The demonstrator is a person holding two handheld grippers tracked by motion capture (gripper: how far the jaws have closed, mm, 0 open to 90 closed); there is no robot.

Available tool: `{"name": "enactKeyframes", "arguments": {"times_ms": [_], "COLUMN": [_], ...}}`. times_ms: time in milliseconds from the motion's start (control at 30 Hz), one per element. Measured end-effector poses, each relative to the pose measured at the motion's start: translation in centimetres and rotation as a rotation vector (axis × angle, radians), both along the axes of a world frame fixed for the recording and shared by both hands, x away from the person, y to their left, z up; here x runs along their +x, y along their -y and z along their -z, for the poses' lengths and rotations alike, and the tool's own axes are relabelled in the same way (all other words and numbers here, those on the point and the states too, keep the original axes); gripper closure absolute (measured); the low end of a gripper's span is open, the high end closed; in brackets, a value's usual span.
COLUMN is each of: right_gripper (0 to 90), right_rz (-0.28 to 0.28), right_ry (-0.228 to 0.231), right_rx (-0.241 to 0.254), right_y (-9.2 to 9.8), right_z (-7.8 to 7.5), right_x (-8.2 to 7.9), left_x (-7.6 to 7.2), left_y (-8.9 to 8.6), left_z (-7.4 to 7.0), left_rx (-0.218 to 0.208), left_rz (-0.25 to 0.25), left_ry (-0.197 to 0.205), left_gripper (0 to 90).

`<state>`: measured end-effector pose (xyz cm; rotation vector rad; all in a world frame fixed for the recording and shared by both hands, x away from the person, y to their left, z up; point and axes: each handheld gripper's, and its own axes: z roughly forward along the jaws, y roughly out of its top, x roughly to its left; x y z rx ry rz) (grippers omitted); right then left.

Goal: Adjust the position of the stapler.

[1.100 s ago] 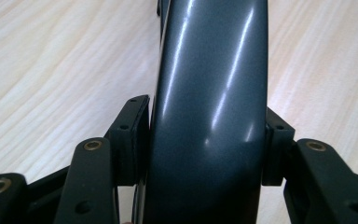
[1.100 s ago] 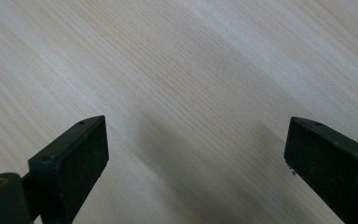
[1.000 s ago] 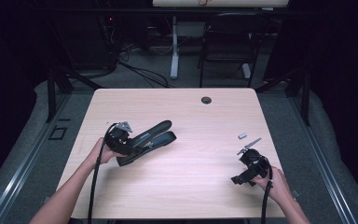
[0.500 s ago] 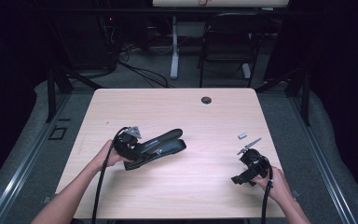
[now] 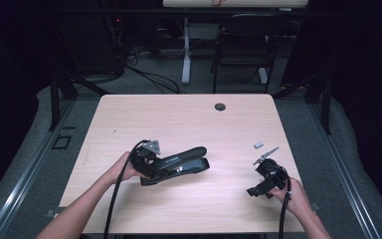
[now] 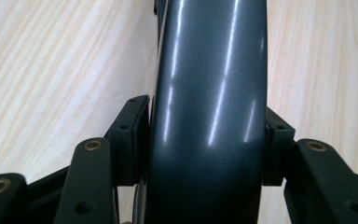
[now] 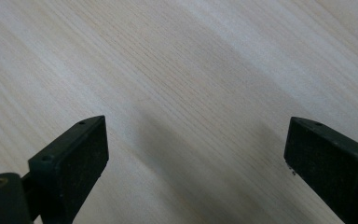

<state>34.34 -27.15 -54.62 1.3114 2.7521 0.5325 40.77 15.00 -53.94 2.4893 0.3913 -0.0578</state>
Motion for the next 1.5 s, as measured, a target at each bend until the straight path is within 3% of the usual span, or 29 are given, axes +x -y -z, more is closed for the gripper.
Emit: {"name": "enactKeyframes", "arguments": {"times_ms": [300, 733, 967, 1200, 1233, 1267, 1300, 1333, 1433, 1467, 1500], "right_gripper": [5.9, 5.9, 5.9, 5.9, 6.0, 6.0, 6.0, 5.9, 6.0, 5.9, 5.9], "right_rz": [0.005, -0.003, -0.002, -0.018, -0.013, -0.013, -0.008, -0.026, -0.036, -0.021, -0.029], "right_ry": [0.009, 0.003, 0.006, 0.005, 0.012, 0.012, 0.019, 0.018, 0.037, 0.045, 0.044], "right_rx": [0.022, 0.014, 0.015, 0.007, 0.015, 0.015, 0.031, 0.012, 0.011, 0.041, 0.033], "right_y": [-0.1, -0.1, -0.1, -0.1, -0.1, -0.1, -0.2, -0.1, -0.2, -0.3, -0.2], "right_z": [0.1, 0.2, 0.1, -0.1, -0.1, -0.1, -0.1, -0.2, -0.4, -0.3, -0.4], "right_x": [-0.1, -0.1, -0.1, -0.1, -0.2, -0.2, -0.3, -0.2, -0.3, -0.4, -0.4], "left_x": [-0.7, -1.8, -2.8, -2.8, -2.9, -2.9, -3.0, -3.4, -3.6, -3.7, -3.7], "left_y": [1.4, 3.2, 3.8, 3.7, 3.9, 3.9, 4.0, 4.4, 4.6, 4.6, 4.5], "left_z": [0.0, 0.1, 0.0, 0.1, 0.3, 0.3, 0.4, 0.8, 0.8, 0.6, 0.3], "left_rx": [-0.001, -0.008, 0.002, -0.005, 0.008, 0.008, 0.034, 0.064, 0.075, 0.065, 0.052], "left_rz": [0.076, 0.188, 0.183, 0.173, 0.137, 0.137, 0.133, 0.135, 0.137, 0.124, 0.11], "left_ry": [-0.009, -0.024, -0.021, -0.032, -0.055, -0.055, -0.062, -0.059, -0.057, -0.049, -0.043], "left_gripper": [46.5, 46.3, 46.3, 45.6, 44.8, 41.8, 35.1, 30.1, 19.7, 17.3, 14.7]}}
